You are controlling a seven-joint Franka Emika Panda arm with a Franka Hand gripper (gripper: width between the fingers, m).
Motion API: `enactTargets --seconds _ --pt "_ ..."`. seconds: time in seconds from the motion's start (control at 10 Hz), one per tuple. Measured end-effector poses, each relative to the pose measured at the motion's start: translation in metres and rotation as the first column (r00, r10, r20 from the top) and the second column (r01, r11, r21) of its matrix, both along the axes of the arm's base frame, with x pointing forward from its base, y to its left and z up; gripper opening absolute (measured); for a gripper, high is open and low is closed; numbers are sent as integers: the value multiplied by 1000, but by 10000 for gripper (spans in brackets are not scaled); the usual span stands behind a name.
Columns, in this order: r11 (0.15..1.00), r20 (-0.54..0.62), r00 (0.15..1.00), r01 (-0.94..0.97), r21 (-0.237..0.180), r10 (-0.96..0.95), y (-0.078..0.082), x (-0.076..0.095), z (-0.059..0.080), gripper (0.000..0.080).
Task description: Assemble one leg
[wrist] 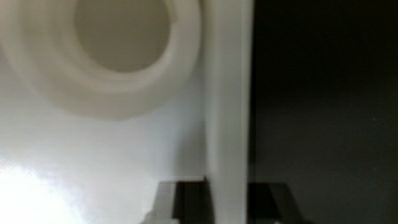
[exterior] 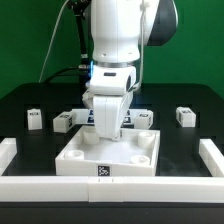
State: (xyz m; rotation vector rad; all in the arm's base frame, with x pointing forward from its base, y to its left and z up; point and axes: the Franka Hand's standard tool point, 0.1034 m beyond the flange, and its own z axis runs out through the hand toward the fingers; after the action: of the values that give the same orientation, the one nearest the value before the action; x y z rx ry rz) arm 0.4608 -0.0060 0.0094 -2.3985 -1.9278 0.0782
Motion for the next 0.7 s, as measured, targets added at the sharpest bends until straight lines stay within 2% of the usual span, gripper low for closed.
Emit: enactTargets --seconds 0.4,0.5,0.7 --pt "1000 1 1000 -7 0 7 0 1 0 63" --pt "998 4 998 -67 5 67 -2 2 0 63" --pt "985 10 985 -170 9 170 5 9 -1 63"
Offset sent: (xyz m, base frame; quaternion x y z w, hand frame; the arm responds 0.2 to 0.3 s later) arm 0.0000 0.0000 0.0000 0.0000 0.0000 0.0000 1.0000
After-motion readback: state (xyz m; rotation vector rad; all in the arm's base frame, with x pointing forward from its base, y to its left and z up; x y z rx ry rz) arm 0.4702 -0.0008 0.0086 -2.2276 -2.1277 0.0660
